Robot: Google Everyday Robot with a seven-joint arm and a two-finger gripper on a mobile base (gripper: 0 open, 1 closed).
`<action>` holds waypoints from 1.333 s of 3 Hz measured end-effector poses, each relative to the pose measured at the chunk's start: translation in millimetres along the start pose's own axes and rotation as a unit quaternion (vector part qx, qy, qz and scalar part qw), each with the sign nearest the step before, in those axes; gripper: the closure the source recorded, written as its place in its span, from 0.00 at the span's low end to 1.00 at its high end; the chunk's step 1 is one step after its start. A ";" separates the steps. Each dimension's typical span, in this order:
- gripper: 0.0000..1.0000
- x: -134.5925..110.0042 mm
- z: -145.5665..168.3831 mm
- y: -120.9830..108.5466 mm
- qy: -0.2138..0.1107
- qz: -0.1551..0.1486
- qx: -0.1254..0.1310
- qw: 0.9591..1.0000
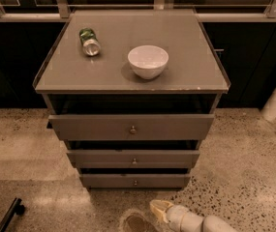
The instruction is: Open bottom drawer
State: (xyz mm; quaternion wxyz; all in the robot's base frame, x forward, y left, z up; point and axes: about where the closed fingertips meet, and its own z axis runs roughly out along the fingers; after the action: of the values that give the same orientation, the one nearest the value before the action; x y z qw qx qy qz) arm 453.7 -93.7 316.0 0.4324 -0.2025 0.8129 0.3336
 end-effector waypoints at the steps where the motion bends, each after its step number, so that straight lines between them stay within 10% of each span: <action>1: 1.00 28.5 18.0 -20.7 -0.027 0.004 -0.016 0.999; 4: 1.00 -10.9 79.3 -108.8 -0.067 -0.021 -0.054 0.996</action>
Offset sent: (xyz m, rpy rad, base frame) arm 0.0787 -0.0190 -0.0914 0.1847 -0.1030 0.0631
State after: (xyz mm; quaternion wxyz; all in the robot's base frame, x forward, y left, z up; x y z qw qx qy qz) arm 571.9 -112.0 253.1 0.4816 -0.2200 0.7581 0.3808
